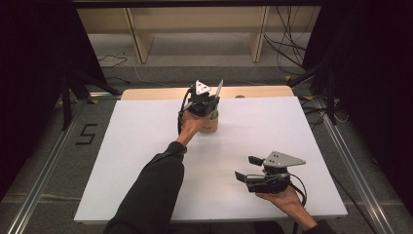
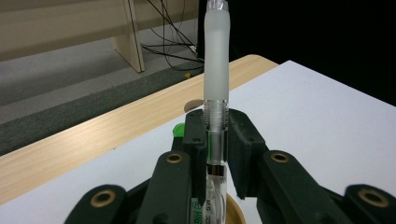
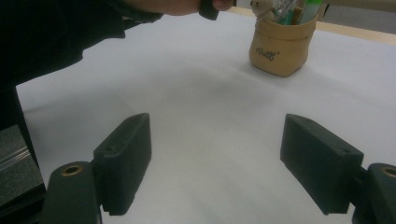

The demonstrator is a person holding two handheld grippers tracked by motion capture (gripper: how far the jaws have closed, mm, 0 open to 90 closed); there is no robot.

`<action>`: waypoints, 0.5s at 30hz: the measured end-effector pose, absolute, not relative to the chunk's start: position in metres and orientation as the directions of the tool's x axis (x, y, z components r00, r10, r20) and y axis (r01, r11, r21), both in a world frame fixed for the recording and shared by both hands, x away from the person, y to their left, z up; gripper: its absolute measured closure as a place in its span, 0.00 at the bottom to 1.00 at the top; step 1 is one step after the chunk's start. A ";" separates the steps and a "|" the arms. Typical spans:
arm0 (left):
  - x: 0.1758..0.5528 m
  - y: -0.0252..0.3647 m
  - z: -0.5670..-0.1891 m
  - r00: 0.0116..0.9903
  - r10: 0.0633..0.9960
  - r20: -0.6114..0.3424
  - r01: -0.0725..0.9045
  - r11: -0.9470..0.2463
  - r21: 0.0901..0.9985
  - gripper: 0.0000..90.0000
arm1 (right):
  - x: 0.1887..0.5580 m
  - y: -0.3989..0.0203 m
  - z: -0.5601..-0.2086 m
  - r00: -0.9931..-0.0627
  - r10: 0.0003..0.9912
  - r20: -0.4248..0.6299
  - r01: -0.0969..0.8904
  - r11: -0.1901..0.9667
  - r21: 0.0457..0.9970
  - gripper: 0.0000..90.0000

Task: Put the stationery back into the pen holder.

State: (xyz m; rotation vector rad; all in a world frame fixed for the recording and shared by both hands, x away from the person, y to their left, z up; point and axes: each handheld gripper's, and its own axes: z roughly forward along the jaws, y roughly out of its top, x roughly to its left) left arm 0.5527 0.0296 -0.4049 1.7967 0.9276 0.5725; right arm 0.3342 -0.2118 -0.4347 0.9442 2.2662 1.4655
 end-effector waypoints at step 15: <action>0.551 0.032 -0.407 0.592 0.806 -0.017 0.343 -0.233 0.910 0.86 | 0.334 -0.210 -0.436 -0.754 0.648 0.106 0.368 0.284 0.886 0.29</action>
